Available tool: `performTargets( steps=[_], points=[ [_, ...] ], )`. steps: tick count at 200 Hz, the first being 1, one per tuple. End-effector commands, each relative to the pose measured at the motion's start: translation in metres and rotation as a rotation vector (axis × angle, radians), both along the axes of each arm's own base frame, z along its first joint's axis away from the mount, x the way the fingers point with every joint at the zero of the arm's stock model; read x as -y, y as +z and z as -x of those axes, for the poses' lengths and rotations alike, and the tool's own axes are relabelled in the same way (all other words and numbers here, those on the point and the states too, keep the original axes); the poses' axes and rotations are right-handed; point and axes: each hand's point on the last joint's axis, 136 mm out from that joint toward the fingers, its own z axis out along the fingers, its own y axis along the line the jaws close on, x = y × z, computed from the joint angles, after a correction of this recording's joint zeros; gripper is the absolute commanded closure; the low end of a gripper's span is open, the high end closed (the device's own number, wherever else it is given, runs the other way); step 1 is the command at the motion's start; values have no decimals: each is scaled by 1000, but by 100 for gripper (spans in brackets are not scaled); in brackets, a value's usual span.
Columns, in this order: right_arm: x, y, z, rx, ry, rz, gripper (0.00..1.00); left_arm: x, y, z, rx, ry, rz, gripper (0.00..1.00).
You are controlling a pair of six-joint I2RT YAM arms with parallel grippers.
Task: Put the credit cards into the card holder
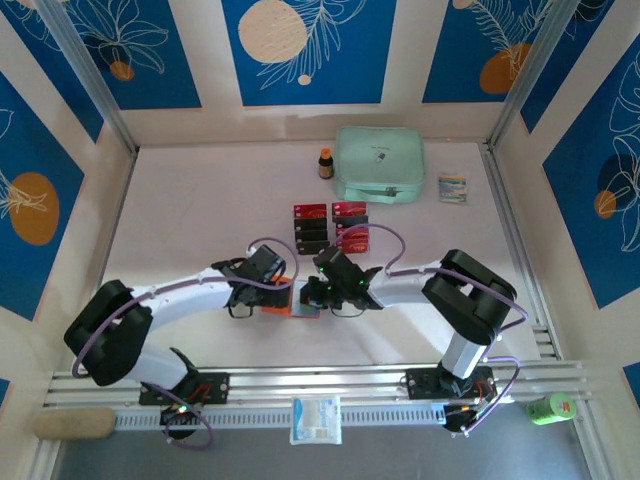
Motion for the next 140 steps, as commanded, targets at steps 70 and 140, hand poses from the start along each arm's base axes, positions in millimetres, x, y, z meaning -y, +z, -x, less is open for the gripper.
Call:
performTargets(
  steps=[70, 140],
  points=[
    [2, -9, 9, -16, -7, 12, 100, 26, 43, -15, 30, 23, 192, 0],
    [4, -12, 11, -20, -11, 14, 100, 62, 107, -19, 85, 14, 471, 0]
  ],
)
